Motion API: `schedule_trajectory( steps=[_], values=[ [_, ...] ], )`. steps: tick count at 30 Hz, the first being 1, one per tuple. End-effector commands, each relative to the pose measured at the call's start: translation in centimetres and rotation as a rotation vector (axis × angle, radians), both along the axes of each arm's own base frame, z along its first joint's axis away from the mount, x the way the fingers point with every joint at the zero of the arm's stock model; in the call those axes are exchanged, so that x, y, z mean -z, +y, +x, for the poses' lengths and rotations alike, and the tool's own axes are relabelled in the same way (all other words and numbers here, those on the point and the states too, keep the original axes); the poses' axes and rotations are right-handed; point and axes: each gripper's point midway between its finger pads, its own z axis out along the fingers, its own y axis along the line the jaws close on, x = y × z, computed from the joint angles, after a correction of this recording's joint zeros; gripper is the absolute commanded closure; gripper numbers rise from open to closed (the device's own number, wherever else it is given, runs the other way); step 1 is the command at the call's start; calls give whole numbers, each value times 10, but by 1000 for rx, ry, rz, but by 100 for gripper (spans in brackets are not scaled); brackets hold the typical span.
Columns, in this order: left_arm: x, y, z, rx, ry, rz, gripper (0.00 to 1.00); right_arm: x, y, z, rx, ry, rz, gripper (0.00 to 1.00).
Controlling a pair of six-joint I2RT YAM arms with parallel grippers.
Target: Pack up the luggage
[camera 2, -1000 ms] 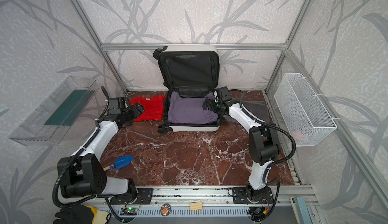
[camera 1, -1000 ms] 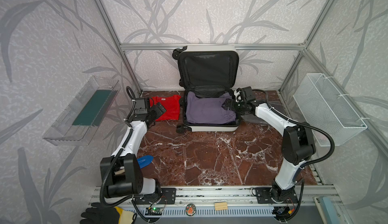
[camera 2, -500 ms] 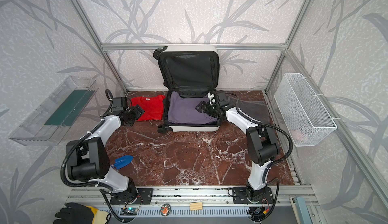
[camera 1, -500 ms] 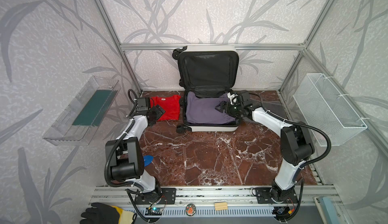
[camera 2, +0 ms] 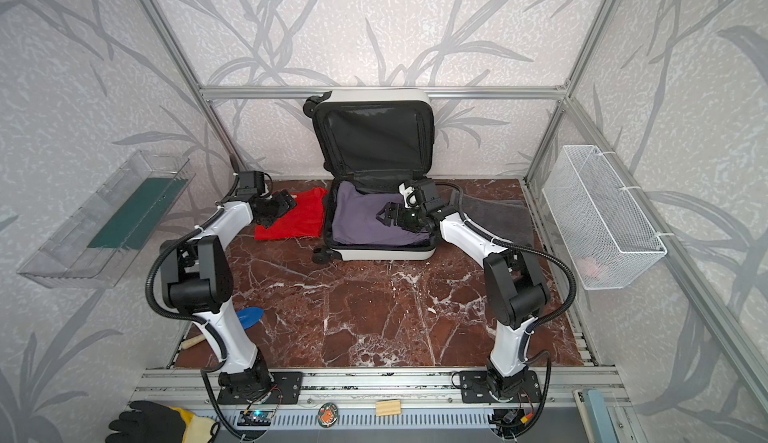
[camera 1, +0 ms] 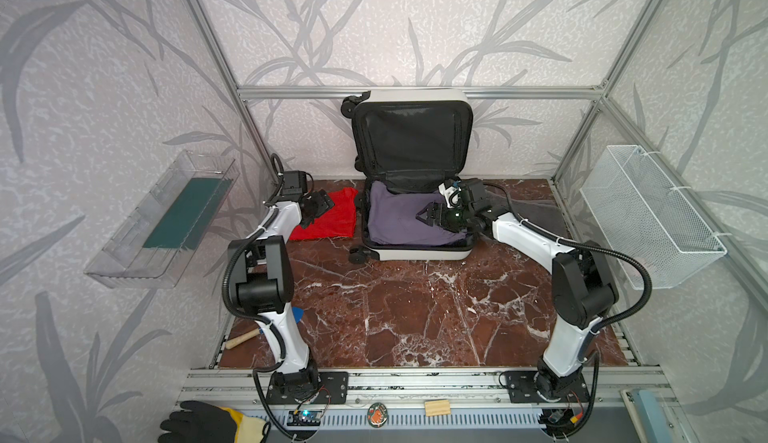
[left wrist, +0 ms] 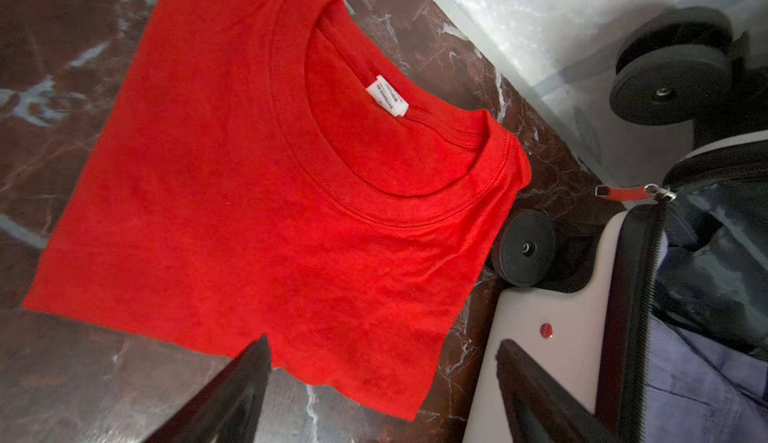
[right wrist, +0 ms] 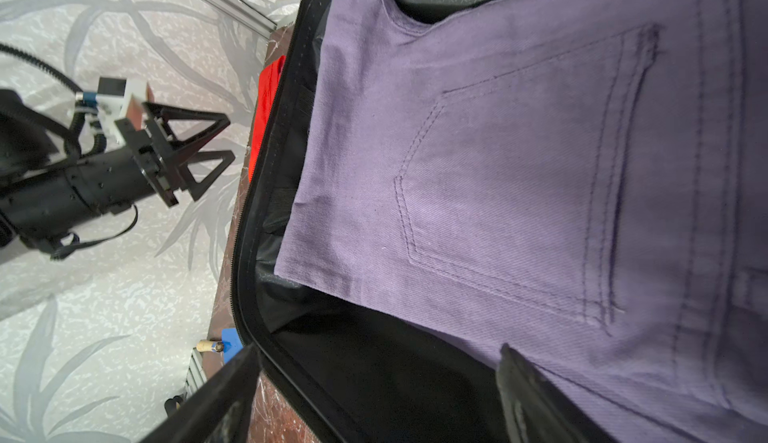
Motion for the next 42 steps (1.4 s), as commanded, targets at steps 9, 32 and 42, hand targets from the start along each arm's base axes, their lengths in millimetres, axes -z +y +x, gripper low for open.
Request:
schedule_trajectory(
  steps=[9,32,42],
  values=[
    [41,-9,33,74,123,73,13,-28,-13,-8,6,-57,-39,11],
    [92,-7,-40,16,261,51,13,-32,-19,-9,45,-58,-51,11],
    [96,-3,-119,-105,326,25,13,-29,-7,-25,10,-56,-53,11]
  ],
)
